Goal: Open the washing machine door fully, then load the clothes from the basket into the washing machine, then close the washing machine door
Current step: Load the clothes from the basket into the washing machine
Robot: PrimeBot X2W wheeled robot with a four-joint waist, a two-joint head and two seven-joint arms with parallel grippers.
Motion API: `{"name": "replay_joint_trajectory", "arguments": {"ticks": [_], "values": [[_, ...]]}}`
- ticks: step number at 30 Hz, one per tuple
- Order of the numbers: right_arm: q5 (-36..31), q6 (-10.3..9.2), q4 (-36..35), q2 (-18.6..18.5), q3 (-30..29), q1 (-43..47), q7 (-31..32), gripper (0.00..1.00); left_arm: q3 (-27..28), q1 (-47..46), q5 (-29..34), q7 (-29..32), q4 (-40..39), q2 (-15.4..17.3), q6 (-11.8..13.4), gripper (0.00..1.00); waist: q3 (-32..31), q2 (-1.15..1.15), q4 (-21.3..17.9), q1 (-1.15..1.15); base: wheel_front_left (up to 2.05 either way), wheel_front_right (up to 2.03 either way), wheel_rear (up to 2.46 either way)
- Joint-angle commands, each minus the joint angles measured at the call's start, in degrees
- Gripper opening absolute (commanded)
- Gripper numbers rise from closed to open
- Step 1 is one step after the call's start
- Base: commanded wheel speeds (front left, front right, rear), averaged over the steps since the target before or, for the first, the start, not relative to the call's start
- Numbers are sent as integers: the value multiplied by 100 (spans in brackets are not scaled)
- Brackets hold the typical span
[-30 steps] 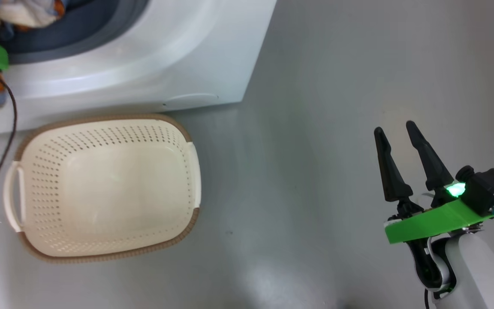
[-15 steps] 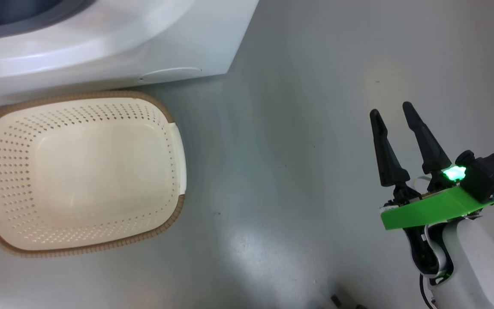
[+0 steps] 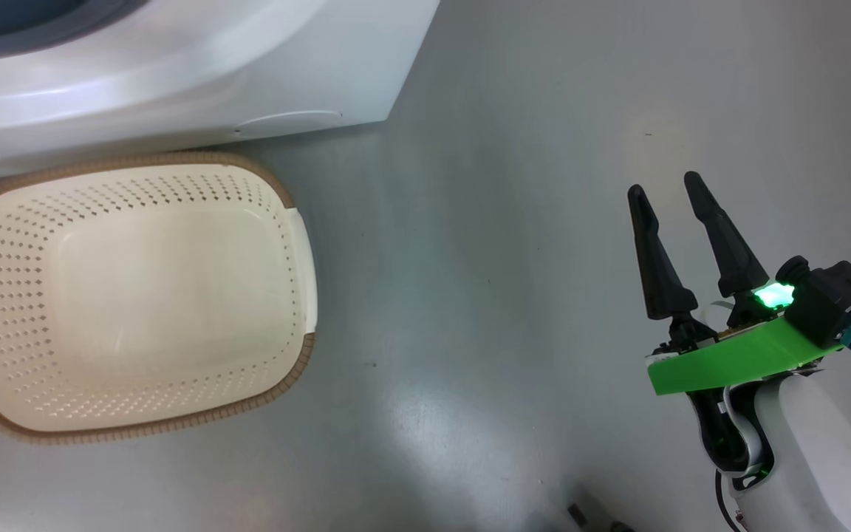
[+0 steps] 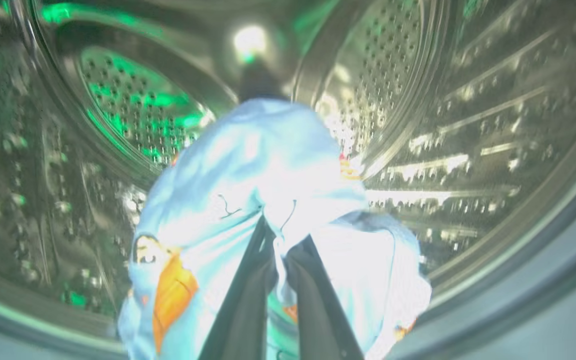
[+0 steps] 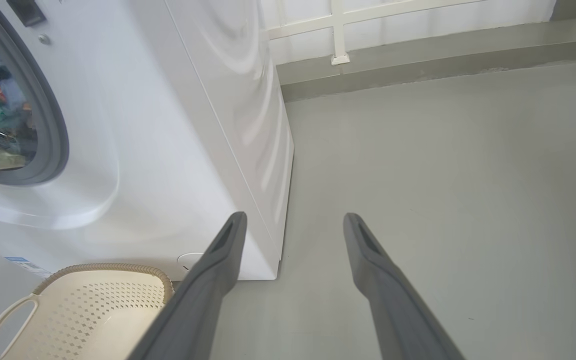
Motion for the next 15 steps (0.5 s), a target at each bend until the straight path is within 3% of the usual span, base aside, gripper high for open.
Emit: {"name": "replay_joint_trajectory", "arguments": {"ticks": [1,2,3,15], "values": [[43,25,-108,-14,124,65,-47,100,-69,-179,61,-13,261,270,-20,45,-38,0,15,0,0,0,0],[45,25,-104,-14,127,67,-47,100,-108,-247,63,-9,419,258,-20,84,-49,0,21,0,0,0,0],[45,25,-100,-12,128,68,-47,100,-136,-311,43,-9,551,236,-20,100,-61,0,28,0,0,0,0],[46,25,-80,-23,113,67,-47,100,-486,-570,-226,-20,1189,167,-20,100,-171,0,103,0,0,0,0]]}}
